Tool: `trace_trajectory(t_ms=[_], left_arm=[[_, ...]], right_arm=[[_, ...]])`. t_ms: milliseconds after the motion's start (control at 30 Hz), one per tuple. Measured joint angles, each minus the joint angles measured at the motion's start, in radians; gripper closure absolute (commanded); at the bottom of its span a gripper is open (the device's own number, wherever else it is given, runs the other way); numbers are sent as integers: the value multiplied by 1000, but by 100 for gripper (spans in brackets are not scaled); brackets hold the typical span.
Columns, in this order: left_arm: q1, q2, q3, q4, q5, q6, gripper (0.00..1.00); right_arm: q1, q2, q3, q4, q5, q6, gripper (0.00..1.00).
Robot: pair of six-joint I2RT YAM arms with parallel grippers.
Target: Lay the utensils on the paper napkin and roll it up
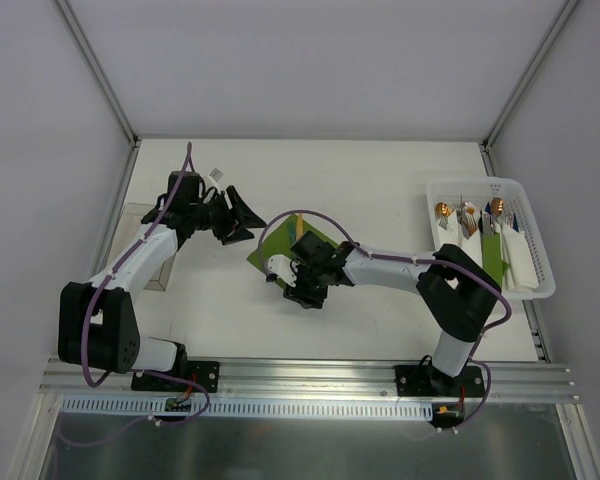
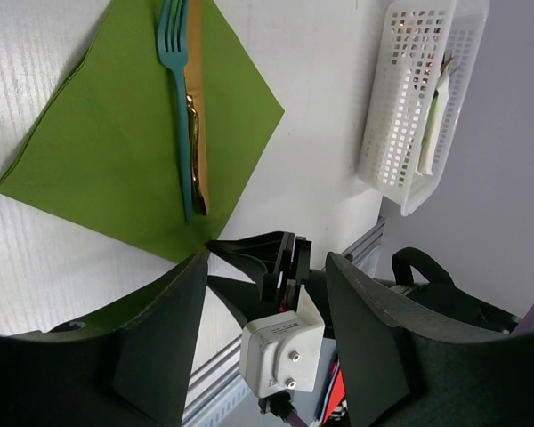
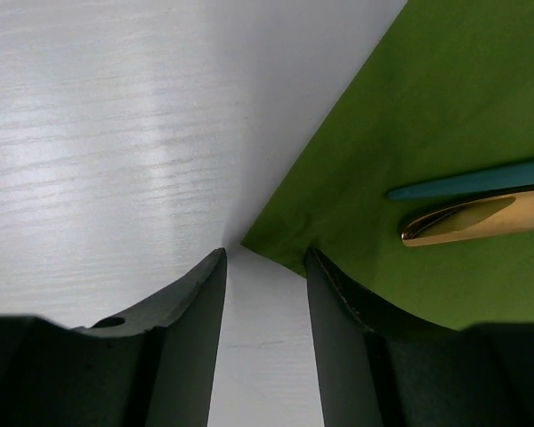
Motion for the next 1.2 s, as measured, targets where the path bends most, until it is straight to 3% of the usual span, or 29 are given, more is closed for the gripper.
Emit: trace_trajectory(t_ms=[100,200,233,933,1200], left_arm=[[4,0,0,1,3,0,44],[4,-1,-4,3,4,0,44],[4,-2,-7,3,4,0,44],[17,-8,-25,8,11,2,42],[17,-63,-114,23,11,26,40]], right_arm=[[0,5,0,16,2,0,65],[0,9,0,36,4,-1,85],[0,10,0,41,4,-2,100],[-3,-61,10,-58,-76,31,100],[-93,-23,111,-122,-172,54,100]])
